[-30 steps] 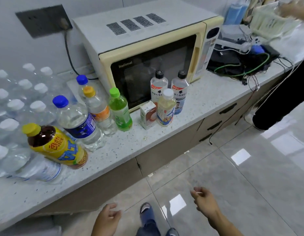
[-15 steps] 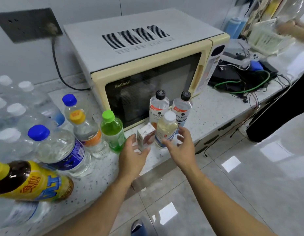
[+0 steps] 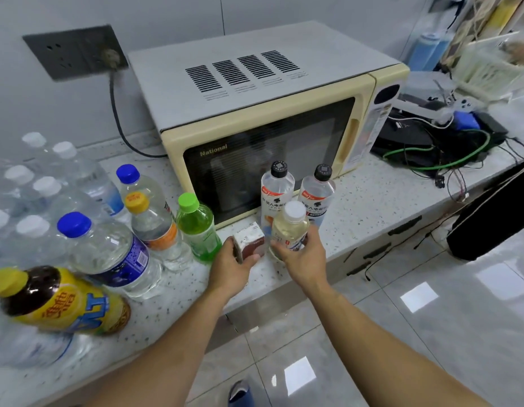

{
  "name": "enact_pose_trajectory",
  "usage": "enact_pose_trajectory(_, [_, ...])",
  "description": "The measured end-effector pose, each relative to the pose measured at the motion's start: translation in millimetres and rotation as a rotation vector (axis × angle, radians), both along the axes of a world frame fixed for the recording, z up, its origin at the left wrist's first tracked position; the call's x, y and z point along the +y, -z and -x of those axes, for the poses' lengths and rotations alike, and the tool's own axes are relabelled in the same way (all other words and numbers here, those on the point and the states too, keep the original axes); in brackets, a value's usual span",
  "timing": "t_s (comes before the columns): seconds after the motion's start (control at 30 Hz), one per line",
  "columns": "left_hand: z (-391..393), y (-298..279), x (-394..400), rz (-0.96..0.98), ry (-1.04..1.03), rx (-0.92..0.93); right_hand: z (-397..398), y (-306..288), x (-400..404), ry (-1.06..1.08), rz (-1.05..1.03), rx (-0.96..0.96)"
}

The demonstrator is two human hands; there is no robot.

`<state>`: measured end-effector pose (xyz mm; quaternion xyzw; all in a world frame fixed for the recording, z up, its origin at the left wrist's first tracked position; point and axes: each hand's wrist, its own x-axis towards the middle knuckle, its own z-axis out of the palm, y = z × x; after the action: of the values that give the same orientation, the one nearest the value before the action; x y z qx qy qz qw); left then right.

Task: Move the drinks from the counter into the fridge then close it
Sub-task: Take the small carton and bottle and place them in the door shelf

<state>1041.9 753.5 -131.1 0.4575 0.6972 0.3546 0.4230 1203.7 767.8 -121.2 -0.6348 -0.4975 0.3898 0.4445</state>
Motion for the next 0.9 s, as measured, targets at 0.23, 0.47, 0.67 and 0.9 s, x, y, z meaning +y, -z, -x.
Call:
enact_pose_trajectory(0.23, [8, -20, -74, 0.088, -0.190, -0.319, -25, -1, -47, -0.078, 0.020, 0.190])
enact_pose_trajectory(0.47, [21, -27, -182, 0.124, -0.451, -0.921, -1, 9, -108, -0.232, 0.166, 0.493])
enact_pose_trajectory(0.67, [56, -32, -267, 0.037, -0.444, -0.785, 58, 6, -165, -0.397, 0.307, 0.552])
enact_pose_trajectory(0.9, [129, -59, -361, -0.095, -0.448, -0.522, 134, -16, -238, -0.635, 0.217, 0.405])
